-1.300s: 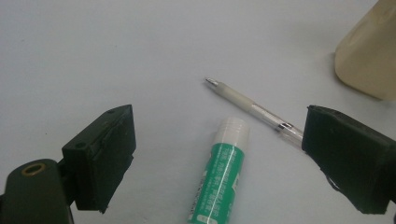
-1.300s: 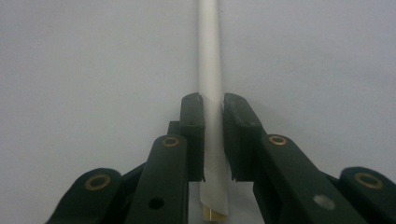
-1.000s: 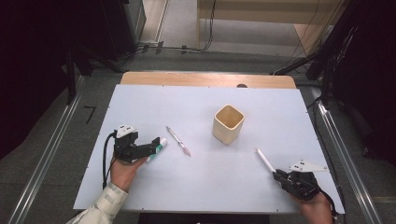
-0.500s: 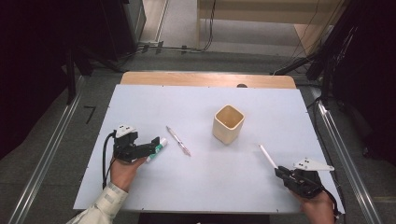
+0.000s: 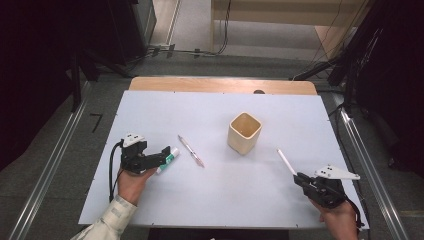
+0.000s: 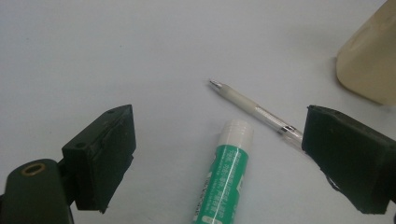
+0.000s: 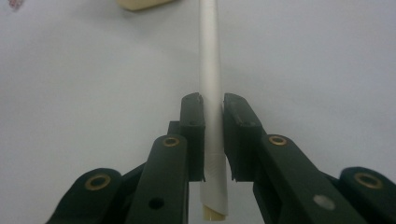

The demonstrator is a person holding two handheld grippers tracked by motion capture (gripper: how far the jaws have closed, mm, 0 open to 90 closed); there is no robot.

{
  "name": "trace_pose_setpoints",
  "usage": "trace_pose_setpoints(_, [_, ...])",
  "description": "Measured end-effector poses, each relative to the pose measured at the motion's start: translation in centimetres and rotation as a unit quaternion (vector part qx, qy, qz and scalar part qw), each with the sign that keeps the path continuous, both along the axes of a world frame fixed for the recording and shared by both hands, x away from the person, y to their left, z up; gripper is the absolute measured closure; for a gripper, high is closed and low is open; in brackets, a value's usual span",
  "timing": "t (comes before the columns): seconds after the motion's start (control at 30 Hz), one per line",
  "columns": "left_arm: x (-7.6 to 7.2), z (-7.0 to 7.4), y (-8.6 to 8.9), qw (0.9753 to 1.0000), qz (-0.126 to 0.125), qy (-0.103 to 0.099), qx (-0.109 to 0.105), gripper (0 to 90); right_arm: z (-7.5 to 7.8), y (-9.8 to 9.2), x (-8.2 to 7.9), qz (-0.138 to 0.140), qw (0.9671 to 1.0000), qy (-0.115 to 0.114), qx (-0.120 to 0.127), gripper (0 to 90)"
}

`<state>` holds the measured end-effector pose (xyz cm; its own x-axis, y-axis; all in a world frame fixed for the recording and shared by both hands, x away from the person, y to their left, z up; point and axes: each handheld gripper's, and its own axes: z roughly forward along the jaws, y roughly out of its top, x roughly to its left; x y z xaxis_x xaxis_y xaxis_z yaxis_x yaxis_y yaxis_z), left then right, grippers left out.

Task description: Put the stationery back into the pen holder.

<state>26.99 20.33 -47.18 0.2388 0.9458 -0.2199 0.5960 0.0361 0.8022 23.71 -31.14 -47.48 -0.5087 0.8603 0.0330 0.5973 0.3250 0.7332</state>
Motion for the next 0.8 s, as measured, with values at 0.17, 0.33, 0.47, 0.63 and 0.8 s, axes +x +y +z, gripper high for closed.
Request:
trace_pose_setpoints(0.17, [0.0,0.0,0.0,1.0,0.0,0.0,0.0,10.6,0.5,0.3,0.4,0.003,1.0,-0.008,0.003,76.9])
trace_pose_setpoints(0.33, [0.0,0.0,0.0,1.0,0.0,0.0,0.0,10.6,0.9,0.5,0.6,0.004,0.9999,-0.014,0.003,76.8])
trace_pose_setpoints(0.47, [0.0,0.0,0.1,1.0,0.0,0.0,0.0,10.6,1.2,0.4,0.9,0.0,0.9998,-0.02,0.006,76.8])
trace_pose_setpoints(0.63, [0.0,0.0,0.1,1.0,0.0,0.0,0.0,10.6,1.7,0.7,1.3,0.003,0.9996,-0.028,0.008,76.8])
trace_pose_setpoints(0.8, [0.1,0.0,0.2,1.0,0.001,0.001,-0.002,10.6,2.4,1.3,1.6,0.006,0.9992,-0.039,0.011,76.8])
